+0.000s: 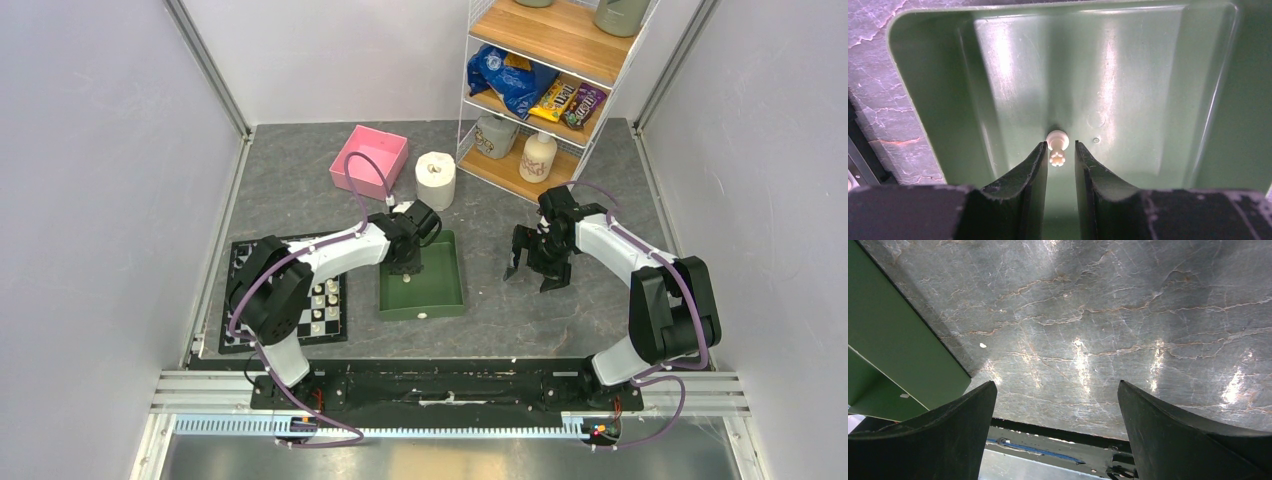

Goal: Set up the chess pieces on the board

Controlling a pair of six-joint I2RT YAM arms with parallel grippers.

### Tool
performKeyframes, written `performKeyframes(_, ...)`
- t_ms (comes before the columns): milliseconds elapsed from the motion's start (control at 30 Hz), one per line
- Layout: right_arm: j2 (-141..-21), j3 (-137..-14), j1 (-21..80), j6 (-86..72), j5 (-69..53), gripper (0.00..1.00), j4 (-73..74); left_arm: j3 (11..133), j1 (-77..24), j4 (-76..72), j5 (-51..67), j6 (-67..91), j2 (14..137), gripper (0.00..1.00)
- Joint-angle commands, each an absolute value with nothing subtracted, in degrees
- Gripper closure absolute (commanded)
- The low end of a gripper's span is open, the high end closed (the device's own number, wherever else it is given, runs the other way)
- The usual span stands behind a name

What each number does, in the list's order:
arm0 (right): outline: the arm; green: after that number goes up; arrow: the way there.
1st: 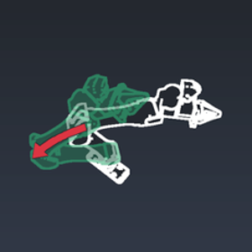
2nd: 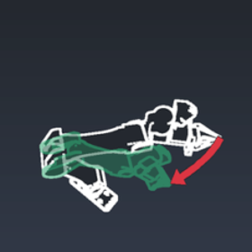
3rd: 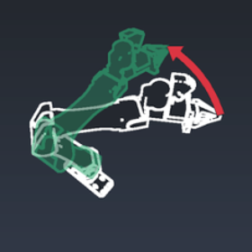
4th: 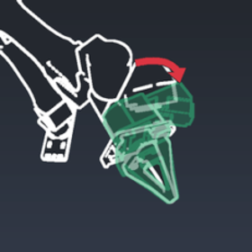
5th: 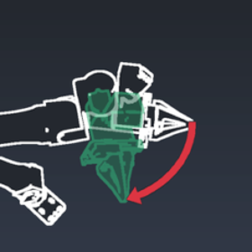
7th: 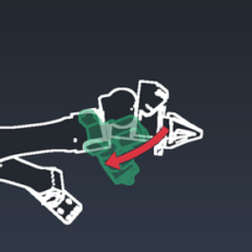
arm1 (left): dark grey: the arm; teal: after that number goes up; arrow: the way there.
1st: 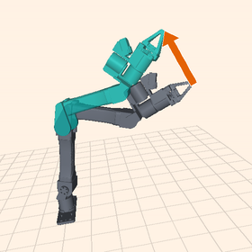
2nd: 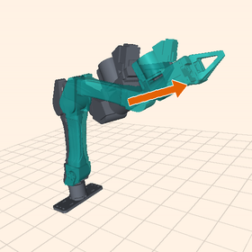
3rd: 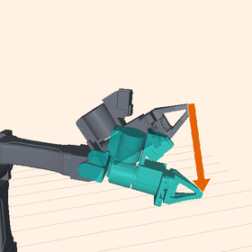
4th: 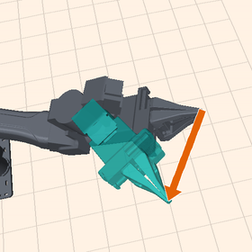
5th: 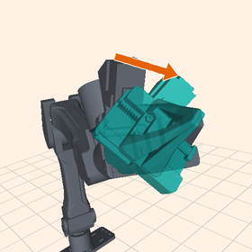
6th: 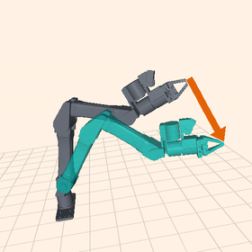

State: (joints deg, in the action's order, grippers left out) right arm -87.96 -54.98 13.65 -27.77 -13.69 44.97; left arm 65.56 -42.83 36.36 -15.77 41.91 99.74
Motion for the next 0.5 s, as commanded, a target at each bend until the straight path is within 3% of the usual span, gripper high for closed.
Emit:
performKeyframes(0,-88.1,-55.7,13.5,-26.8,-14.0,0.01,45.3,65.0,-42.4,34.6,-15.1,41.1,99.5,0.69)
performKeyframes(333,-88.3,-55.8,13.4,-26.9,-14.2,0.01,45.4,64.5,-42.0,34.5,-14.8,40.9,99.5,0.72)
performKeyframes(467,-88.4,-56.0,13.4,-26.9,-14.2,0.01,45.3,64.0,-42.0,34.5,-14.8,41.0,99.3,0.81)
